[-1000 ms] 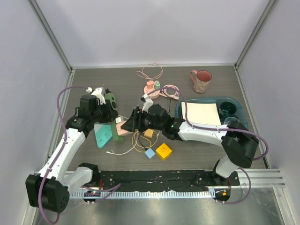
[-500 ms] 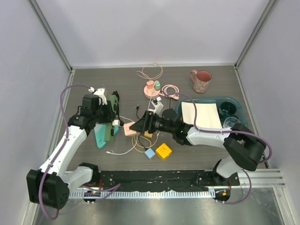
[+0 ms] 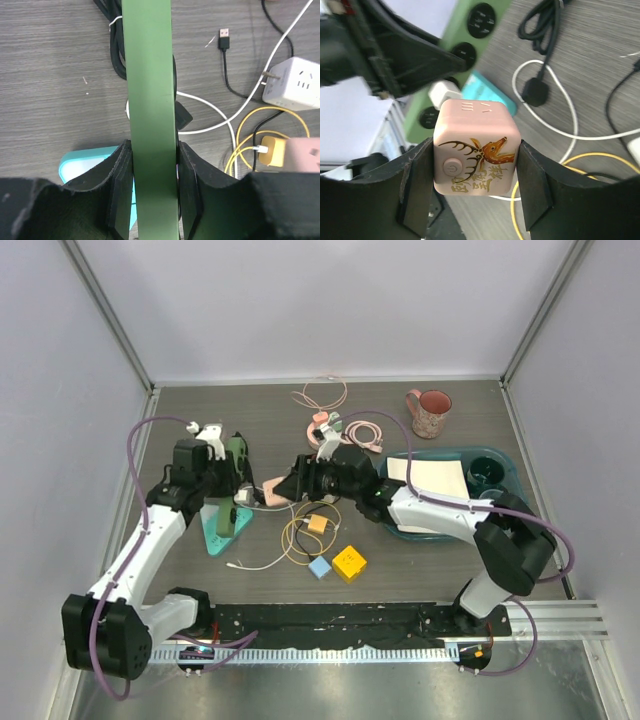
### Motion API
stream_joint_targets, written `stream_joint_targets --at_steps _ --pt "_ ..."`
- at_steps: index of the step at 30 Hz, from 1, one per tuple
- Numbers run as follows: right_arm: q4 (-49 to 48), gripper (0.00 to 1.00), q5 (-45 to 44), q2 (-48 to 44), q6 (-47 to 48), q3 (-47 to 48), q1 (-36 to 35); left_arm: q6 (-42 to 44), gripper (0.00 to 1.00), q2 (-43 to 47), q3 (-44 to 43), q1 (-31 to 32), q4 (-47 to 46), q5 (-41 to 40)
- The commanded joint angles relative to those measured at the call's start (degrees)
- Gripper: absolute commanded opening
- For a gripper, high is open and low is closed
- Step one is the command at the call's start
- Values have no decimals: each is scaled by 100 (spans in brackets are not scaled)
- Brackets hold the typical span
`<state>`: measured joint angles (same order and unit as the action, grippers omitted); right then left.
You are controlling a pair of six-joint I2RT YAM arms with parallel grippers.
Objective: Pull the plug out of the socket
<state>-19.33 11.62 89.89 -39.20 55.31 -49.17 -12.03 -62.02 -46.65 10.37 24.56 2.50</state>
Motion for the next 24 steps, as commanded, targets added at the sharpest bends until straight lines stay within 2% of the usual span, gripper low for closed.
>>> stream_joint_targets --at_steps 1,3,6,10,16,18,22,24 --pt "501 1 -81 511 686 419 249 -308 0 24 -107 -307 -1197 504" --pt "334 1 146 853 607 524 372 -528 0 -135 -116 -413 -1417 942" --pt "44 1 454 1258 414 683 425 -739 0 -415 -90 -509 -1804 1077" --pt "-466 2 859 1891 89 718 417 -1143 0 -1039 -10 -834 -2867 1970" --pt "-563 12 851 1963 88 674 426 -1433 0 -2443 -677 -896 -3405 3027" --pt "-397 25 781 1910 184 718 426 -1460 0 -2726 -950 -896 -3466 3379" --pt "43 66 685 1726 421 850 426 -1644 0 -3210 -1205 -897 -3676 3652" --pt "368 72 335 1490 562 885 426 -1706 0 -3272 -1188 -896 -3878 3652"
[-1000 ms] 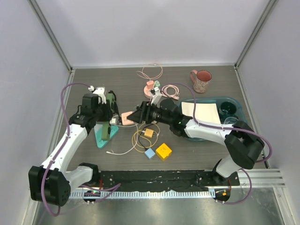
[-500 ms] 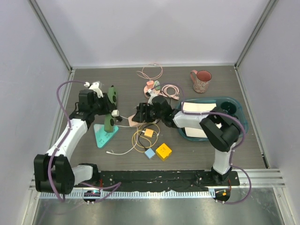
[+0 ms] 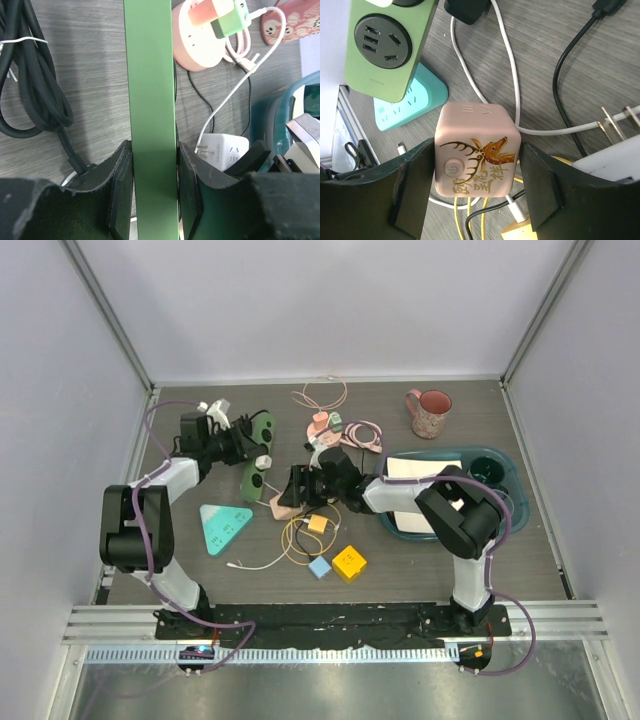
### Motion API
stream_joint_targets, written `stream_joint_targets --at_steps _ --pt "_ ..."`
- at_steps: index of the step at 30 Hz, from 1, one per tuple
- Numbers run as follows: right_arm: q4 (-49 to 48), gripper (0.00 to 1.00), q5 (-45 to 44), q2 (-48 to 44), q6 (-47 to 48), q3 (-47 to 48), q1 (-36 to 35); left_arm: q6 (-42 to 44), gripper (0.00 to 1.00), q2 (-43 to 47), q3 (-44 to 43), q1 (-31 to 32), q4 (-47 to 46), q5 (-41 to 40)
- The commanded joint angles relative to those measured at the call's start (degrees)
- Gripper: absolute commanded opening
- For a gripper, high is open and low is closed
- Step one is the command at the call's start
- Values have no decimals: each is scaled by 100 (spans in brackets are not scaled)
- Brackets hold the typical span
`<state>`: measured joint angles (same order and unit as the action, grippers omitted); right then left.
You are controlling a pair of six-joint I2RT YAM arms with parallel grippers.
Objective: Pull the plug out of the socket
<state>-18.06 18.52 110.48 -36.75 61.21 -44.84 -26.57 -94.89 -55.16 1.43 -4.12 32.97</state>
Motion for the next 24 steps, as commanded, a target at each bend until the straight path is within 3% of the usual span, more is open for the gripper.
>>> stream_joint_targets --at_steps 1,7,12,24 --pt "346 74 -480 -641 483 356 -7 -279 0 -20 -312 -3 -1055 605" --pt "989 76 -1079 -826 1325 953 -7 -692 0 -258 -398 24 -1083 851" --pt "744 73 -868 -896 2478 1025 -7 -105 0 -118 -838 94 533 553" --pt "94 75 -25 -615 3779 1403 37 -323 0 -258 -1041 112 746 939"
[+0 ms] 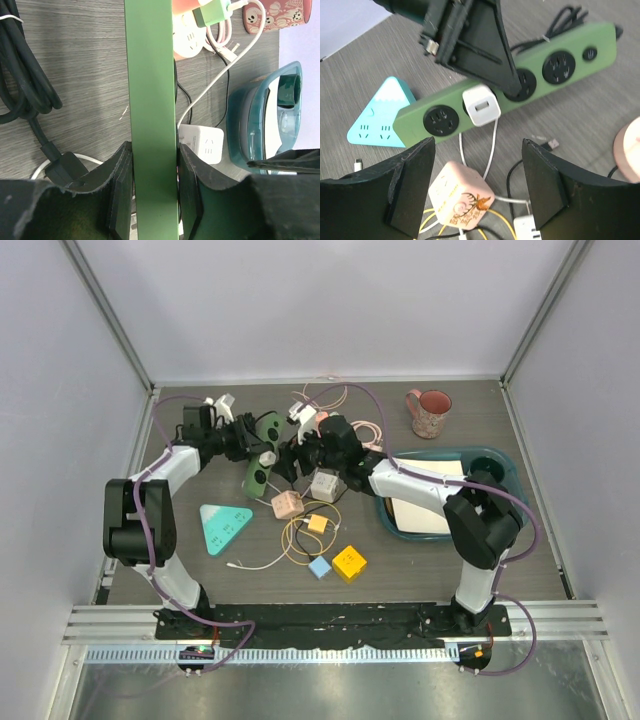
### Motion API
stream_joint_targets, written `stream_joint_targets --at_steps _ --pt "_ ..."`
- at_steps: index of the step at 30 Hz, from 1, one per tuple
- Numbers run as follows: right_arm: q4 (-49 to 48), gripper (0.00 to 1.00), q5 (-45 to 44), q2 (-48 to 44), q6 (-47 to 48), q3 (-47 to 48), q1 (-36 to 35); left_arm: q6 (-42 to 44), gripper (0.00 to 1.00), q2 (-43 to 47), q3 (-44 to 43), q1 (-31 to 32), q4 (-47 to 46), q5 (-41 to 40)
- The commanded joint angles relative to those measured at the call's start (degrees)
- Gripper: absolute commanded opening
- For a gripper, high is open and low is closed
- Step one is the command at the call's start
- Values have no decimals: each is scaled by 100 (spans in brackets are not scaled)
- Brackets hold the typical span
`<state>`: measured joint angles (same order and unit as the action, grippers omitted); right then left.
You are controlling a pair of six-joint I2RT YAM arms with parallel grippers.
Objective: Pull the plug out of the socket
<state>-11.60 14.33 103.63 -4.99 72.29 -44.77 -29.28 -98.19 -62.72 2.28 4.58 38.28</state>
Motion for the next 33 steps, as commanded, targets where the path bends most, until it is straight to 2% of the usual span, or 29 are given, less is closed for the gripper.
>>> stream_joint_targets --at_steps 1,8,19,22,23,28,29,31,33 --pt "-720 75 491 95 640 277 39 -52 0 63 -276 26 -115 408" --pt "-590 74 791 456 816 733 56 -70 0 37 -285 26 -54 478" --pt "-686 73 1097 825 965 848 83 -104 0 37 -311 26 -36 557" --pt "-791 59 1178 886 939 883 83 -122 0 11 -320 18 -45 593" --pt "-809 42 1160 930 913 901 83 -122 0 11 -320 26 -45 584" --pt "-1020 17 1107 931 833 831 100 -104 0 -7 -329 26 -1 558" --pt "-1038 10 1116 913 851 813 100 -104 0 2 -329 26 8 531" --pt "-1073 8 1107 895 860 751 100 -87 0 2 -338 26 52 461" --pt "-1038 19 1142 904 834 751 118 -96 0 -7 -329 26 52 496"
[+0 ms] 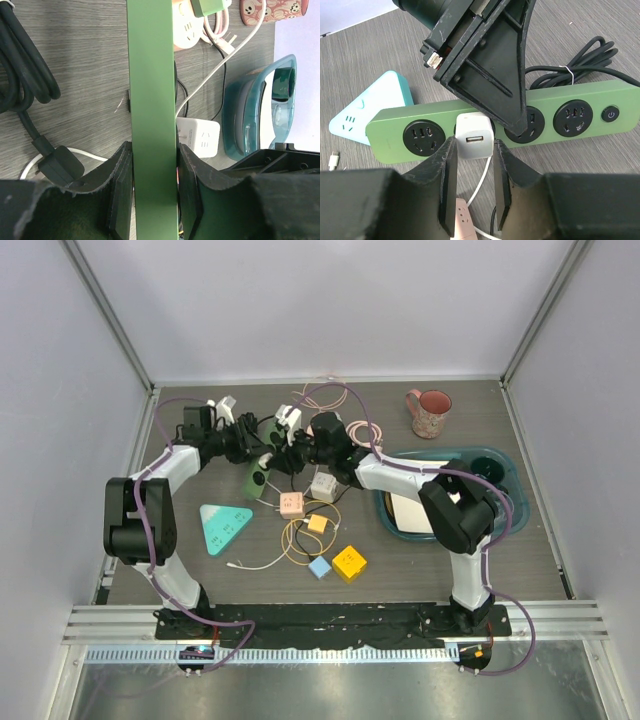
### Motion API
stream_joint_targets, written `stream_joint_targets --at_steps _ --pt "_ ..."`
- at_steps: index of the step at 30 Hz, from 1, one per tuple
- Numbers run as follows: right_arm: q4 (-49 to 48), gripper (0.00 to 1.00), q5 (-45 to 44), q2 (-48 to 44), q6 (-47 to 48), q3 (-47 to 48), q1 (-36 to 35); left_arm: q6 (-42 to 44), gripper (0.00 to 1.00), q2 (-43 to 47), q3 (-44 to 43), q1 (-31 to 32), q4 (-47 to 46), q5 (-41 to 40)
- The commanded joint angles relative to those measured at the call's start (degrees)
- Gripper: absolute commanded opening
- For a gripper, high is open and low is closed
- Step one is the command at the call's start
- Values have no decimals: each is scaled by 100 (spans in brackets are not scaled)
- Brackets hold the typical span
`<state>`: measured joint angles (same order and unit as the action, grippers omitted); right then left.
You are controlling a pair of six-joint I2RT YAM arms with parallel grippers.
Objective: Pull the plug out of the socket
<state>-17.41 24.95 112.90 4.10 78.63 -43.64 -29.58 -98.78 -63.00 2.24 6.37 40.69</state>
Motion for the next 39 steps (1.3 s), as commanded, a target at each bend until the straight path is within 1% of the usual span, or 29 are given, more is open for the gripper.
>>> stream_joint_targets --at_steps 1,2,3,5,7,10,12,13,16,17,18,20,24,28,34,39 --pt "-439 27 89 -5 -137 135 -4 -74 0 52 -300 31 -119 256" --pt "-413 40 89 12 -155 161 -4 -83 0 43 -300 31 -136 256" --pt "-360 45 89 30 -172 231 -4 -83 0 52 -300 31 -119 256" --pt "-307 51 89 100 -190 302 -5 -83 0 43 -309 31 -127 256" --pt "-359 52 80 153 -199 328 -4 -83 0 35 -300 31 -127 264" --pt "-509 44 185 179 -278 293 -13 -91 0 17 -292 31 -119 247" --pt "-562 41 203 215 -304 302 -13 -91 0 26 -300 31 -127 264" --pt "-571 37 195 223 -313 302 -5 -91 0 8 -309 31 -119 264" --pt "-658 21 133 215 -304 267 -13 -91 0 26 -300 22 -119 273" --pt "-676 7 133 197 -287 249 4 -91 0 26 -300 22 -101 230" --pt "-702 1 150 180 -261 214 -4 -65 0 26 -300 31 -49 186" --pt "-737 1 151 101 -217 171 -13 92 0 17 -344 31 91 10" --pt "-878 1 -191 -197 -41 -93 4 418 0 17 -450 31 566 -595" --pt "-1036 1 -333 -426 21 -304 48 497 0 61 -432 22 628 -825" --pt "-1422 1 -184 -638 -233 -620 206 550 0 -62 -485 31 734 -843" --pt "-2037 1 1 -682 -760 -972 338 533 0 -89 -485 31 743 -799"
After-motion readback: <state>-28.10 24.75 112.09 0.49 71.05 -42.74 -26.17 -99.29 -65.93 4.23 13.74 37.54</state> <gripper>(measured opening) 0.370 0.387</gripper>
